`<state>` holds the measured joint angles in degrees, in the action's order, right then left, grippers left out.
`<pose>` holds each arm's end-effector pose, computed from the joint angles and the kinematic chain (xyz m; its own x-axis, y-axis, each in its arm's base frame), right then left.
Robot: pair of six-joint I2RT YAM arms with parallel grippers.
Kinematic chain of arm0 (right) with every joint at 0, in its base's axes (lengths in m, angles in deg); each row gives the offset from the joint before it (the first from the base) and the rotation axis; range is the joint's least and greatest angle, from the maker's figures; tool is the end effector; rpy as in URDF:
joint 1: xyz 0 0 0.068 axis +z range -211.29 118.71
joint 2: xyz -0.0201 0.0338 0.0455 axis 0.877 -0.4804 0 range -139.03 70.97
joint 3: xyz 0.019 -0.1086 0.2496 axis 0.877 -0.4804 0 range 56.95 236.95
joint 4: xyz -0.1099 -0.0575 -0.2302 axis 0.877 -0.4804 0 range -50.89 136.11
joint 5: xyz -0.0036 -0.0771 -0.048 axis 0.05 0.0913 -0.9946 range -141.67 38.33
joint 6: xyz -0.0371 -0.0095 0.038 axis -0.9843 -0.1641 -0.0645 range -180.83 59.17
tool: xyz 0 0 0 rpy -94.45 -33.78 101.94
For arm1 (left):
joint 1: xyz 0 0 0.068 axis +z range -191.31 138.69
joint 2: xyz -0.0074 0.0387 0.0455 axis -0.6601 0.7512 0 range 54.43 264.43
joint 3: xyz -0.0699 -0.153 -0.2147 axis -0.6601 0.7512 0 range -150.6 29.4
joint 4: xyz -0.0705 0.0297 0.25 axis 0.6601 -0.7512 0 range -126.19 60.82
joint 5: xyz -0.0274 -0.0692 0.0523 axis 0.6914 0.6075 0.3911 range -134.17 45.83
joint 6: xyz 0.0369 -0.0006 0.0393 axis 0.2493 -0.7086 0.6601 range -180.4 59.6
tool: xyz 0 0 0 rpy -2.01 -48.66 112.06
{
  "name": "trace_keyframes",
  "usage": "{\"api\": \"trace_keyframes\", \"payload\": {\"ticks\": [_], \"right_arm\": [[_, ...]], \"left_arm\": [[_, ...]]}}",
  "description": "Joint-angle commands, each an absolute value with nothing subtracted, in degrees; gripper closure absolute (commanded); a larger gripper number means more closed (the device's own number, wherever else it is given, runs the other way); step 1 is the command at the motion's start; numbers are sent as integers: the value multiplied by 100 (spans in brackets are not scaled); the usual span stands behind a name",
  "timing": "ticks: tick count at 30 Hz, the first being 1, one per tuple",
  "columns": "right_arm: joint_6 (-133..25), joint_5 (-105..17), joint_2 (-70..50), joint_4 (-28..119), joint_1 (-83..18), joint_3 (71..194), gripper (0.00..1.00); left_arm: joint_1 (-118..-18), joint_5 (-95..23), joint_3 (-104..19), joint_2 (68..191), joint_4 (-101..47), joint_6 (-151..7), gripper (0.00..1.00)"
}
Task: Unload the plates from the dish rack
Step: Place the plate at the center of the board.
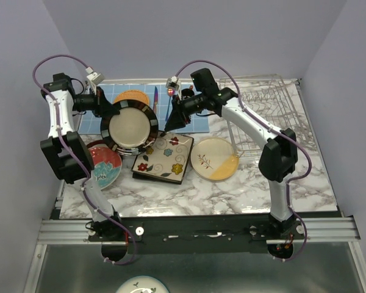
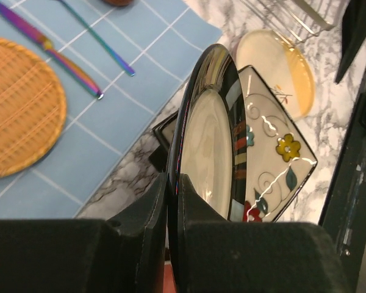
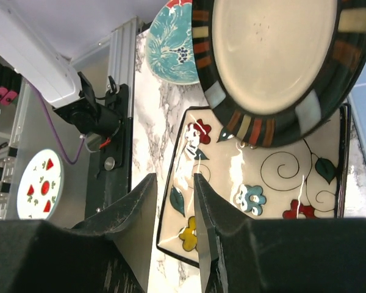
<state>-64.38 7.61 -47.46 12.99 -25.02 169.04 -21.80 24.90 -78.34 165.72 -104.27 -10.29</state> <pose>0.3584 0.3009 0.3198 -0.4596 -0.3765 -0.8044 -0.8675 -0.0041 0.4975 0.3703 0.0960 0.3192 -0.5510 0.0955 -0.8290 0.7439 0.5065 -0.4360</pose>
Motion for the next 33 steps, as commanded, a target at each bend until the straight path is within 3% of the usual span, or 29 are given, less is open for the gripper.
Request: {"api": "trace_keyframes", "payload": {"ticks": [1, 33], "right_arm": [[-6707, 598, -4514, 1192, -2490, 16795, 62], [-6979, 827, -4391, 1228, -2499, 16206, 64]], "left_arm": [[-1838, 2430, -8169, 16570, -11646, -1461, 100], [-229, 1806, -6912, 15814, -11655, -898, 100]]}}
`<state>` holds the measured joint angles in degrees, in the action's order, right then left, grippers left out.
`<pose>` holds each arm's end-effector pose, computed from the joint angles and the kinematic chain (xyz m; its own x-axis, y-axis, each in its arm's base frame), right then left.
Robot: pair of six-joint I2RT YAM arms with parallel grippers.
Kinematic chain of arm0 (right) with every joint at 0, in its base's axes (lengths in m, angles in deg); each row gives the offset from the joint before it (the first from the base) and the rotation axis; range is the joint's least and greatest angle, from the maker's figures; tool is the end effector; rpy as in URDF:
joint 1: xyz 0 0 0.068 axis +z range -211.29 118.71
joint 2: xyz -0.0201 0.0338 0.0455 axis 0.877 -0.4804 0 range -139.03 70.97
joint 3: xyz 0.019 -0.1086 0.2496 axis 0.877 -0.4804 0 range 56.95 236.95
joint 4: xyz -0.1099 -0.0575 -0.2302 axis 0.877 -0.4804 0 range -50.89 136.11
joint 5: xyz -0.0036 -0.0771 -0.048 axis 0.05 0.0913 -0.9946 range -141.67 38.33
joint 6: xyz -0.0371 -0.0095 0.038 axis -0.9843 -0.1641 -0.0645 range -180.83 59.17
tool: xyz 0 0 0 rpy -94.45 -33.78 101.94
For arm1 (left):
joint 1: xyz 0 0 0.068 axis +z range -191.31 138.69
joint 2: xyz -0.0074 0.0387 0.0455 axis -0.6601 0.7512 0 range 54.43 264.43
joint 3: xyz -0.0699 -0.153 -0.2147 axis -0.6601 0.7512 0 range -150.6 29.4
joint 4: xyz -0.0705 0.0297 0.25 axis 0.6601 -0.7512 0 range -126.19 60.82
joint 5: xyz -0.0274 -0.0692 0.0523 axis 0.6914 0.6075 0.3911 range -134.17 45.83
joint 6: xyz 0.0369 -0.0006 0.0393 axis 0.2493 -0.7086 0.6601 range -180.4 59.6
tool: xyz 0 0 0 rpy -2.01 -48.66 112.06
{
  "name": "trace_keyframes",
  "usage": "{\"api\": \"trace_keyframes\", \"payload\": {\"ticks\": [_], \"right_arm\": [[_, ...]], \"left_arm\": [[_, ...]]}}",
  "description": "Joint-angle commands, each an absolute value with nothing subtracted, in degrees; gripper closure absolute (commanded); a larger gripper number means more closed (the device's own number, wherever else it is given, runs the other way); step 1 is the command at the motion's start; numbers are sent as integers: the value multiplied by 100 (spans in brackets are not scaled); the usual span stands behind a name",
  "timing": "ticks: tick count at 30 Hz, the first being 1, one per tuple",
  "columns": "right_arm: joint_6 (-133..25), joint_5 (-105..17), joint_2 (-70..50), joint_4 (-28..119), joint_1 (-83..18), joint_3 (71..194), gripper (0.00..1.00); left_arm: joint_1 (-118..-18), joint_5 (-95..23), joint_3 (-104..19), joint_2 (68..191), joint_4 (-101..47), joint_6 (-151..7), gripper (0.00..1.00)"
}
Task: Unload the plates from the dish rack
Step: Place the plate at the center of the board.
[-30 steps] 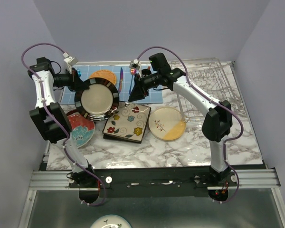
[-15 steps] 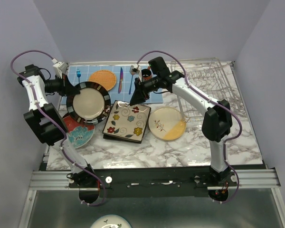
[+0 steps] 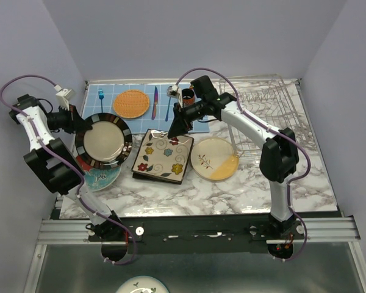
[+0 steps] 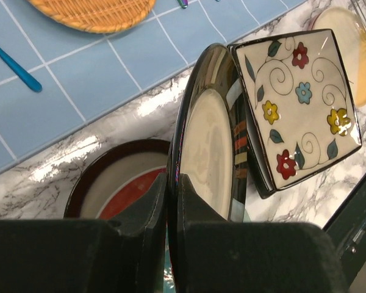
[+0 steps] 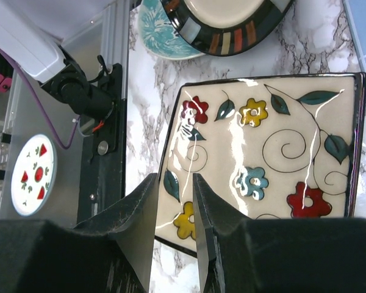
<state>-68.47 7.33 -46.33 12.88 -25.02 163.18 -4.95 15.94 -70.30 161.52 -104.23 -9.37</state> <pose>0.3522 0.2962 0.2956 -0.4518 -0.4165 -0.7889 -0.8671 -0.0031 0.4982 0.3084 0.1888 0.3029 -0.6602 -0.0050 -0.7510 0.4927 0.7518 -0.4382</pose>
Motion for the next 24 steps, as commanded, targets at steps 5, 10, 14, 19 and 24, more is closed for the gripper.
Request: {"api": "trace_keyframes", "payload": {"ticks": [5, 10, 14, 19, 24], "right_arm": [[-6997, 862, -4399, 1219, -2490, 16145, 64], [-6988, 897, -4426, 1236, -2499, 16127, 64], [-6988, 932, -4426, 1245, -2499, 16119, 64], [-6997, 941, -4426, 1245, -2490, 16083, 64], [-6962, 959, -4461, 1272, -2507, 16083, 64]], "left_arm": [[-97, 1647, -6780, 15718, -11655, -749, 100], [-17, 1454, -6701, 15595, -11646, -679, 100], [18, 1287, -6657, 15542, -11655, -635, 100], [44, 1058, -6587, 15428, -11655, -573, 100], [35, 804, -6701, 15506, -11646, -494, 100]]}}
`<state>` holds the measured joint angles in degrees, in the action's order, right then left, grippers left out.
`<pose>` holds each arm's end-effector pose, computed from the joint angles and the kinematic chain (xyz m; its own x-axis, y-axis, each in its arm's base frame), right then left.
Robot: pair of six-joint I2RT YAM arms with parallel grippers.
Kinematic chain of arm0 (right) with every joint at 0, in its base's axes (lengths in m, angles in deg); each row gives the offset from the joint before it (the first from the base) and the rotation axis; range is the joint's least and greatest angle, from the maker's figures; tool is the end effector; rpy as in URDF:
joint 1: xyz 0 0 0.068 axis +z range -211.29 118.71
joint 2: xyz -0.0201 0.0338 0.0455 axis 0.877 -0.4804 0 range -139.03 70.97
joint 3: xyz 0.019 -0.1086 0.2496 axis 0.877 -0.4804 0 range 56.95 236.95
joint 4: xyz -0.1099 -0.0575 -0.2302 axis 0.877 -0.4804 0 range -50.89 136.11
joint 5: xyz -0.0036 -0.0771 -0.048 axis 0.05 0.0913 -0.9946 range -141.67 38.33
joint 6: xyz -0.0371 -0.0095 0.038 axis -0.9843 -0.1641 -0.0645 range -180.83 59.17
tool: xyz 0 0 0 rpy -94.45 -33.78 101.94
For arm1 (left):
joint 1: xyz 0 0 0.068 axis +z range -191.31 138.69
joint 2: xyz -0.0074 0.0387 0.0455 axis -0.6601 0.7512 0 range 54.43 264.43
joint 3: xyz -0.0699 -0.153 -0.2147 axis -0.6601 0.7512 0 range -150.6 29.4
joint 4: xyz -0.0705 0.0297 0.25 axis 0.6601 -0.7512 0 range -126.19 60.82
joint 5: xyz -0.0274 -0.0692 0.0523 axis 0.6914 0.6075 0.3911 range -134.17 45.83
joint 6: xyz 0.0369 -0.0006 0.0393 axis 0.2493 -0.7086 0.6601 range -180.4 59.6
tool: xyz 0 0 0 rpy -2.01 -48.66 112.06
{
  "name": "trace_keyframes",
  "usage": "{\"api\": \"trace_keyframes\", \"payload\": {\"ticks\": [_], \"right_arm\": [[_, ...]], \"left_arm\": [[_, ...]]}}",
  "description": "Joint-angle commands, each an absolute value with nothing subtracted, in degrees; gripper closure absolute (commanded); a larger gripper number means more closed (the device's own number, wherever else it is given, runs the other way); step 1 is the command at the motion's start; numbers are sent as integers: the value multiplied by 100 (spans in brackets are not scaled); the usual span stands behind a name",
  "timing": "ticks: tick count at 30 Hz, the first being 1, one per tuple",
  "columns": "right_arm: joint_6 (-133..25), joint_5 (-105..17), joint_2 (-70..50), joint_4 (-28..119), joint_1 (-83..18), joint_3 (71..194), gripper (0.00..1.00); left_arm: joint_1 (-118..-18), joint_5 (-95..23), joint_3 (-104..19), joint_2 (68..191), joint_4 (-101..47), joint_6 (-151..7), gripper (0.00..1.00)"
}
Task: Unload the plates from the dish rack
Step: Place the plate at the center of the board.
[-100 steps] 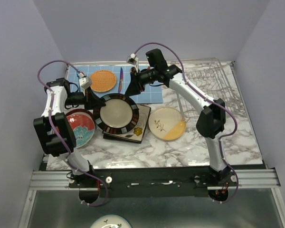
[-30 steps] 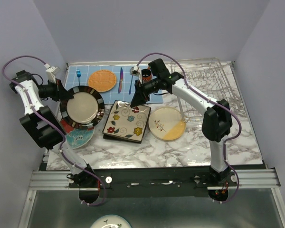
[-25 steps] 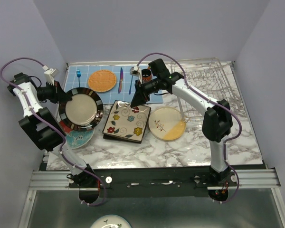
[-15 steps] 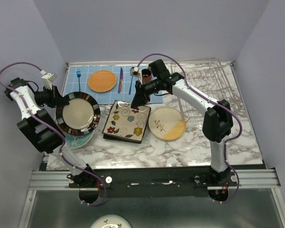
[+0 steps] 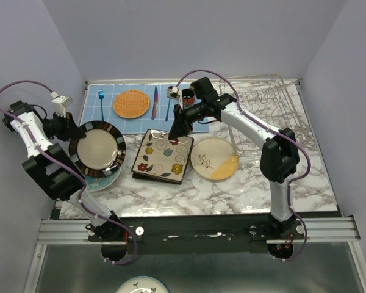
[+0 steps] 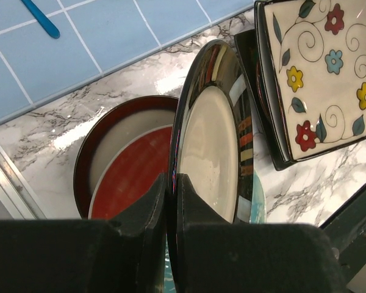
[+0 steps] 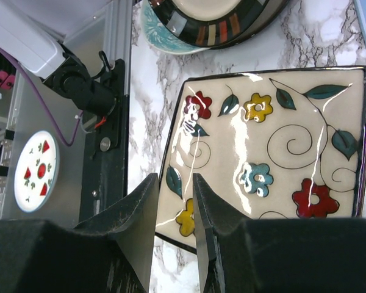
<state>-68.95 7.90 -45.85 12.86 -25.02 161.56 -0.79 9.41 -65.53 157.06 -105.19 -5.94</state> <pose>0.3494 0.2943 0.2905 -0.4577 -0.4246 -0.7812 -0.8605 -0.0095 0.5093 0.2762 0.1985 0.3032 -0.6985 0.0385 -0.7146 0.4297 0.8211 -0.3757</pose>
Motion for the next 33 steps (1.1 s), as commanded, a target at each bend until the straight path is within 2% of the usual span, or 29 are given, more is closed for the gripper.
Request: {"api": "trace_keyframes", "payload": {"ticks": [1, 17, 33], "right_arm": [[-6962, 959, -4470, 1271, -2499, 16083, 64], [-6865, 950, -4812, 1228, -2499, 16285, 64], [-6874, 915, -4874, 1236, -2490, 16241, 64]], "left_arm": [[27, 751, -6736, 15567, -11655, -477, 100], [-395, 689, -6604, 15533, -11637, -239, 100], [-764, 294, -7342, 15805, -11664, -54, 100]]}}
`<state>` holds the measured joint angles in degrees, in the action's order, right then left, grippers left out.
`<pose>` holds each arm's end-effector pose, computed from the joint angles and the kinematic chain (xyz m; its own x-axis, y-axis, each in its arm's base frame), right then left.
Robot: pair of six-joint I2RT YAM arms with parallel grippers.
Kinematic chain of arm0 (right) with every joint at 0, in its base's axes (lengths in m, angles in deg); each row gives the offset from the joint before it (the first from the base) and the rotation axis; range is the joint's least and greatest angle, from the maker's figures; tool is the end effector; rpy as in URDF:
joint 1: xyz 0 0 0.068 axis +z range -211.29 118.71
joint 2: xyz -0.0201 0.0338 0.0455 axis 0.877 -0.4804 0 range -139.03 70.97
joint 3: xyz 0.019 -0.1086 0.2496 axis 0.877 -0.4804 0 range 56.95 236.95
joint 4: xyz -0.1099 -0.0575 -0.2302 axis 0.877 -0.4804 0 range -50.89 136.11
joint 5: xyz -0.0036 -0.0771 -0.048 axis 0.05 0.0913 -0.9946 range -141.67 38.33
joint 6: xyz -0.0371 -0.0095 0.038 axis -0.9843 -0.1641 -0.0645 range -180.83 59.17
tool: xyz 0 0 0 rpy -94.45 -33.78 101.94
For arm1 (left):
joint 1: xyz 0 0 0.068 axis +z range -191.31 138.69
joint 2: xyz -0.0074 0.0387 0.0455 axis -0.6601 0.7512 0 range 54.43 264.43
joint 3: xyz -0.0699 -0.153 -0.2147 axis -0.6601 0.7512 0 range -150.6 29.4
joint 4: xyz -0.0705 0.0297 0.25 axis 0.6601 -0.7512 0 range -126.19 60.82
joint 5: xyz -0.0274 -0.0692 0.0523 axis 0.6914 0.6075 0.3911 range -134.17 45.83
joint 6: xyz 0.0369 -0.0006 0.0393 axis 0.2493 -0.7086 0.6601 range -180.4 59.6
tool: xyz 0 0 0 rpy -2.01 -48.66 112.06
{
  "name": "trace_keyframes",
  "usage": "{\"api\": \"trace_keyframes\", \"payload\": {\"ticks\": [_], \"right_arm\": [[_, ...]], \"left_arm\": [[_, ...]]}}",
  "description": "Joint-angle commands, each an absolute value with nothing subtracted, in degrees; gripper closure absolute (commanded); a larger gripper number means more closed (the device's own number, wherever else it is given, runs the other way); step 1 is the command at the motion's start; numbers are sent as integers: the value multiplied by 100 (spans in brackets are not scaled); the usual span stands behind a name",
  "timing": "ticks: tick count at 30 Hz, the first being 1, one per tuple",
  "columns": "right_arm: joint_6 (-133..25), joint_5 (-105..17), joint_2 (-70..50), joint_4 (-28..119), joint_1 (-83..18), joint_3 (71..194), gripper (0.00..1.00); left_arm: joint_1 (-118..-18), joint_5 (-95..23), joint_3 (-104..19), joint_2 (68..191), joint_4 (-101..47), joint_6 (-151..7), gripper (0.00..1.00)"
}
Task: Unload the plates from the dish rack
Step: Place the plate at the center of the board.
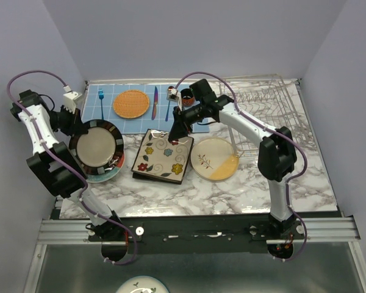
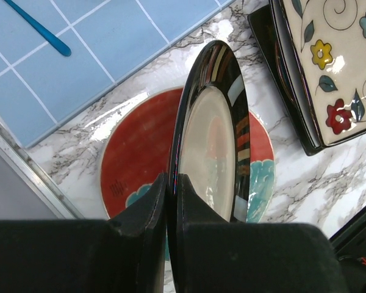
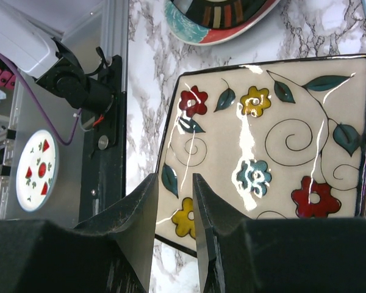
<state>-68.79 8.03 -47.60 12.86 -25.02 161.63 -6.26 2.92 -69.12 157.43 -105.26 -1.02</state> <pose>0.3536 0.2975 0.2775 -0.4784 -0.4377 -0.7613 -0.8464 -0.0013 0.5326 0.2968 0.1765 0.3145 -0.6631 0.2505 -0.7054 0.5460 0.8065 -0.2268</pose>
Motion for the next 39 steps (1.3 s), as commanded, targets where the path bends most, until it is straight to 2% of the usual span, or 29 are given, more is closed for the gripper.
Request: {"api": "trace_keyframes", "payload": {"ticks": [1, 6, 15, 30, 39], "right_arm": [[-6874, 923, -4874, 1236, -2499, 16233, 64], [-6883, 906, -4891, 1245, -2499, 16180, 64], [-6856, 915, -4988, 1254, -2481, 16242, 63], [-6821, 871, -5006, 1263, -2490, 16250, 63], [-6795, 897, -5120, 1263, -2481, 16303, 63]], "left_arm": [[-773, 267, -7395, 15875, -11664, -46, 100], [-808, 83, -7615, 15937, -11655, -46, 100], [-993, -49, -7264, 15805, -11646, 103, 100], [-1037, -295, -7659, 16236, -11620, 244, 100], [-1019, -138, -7011, 15446, -10803, -423, 100]]}}
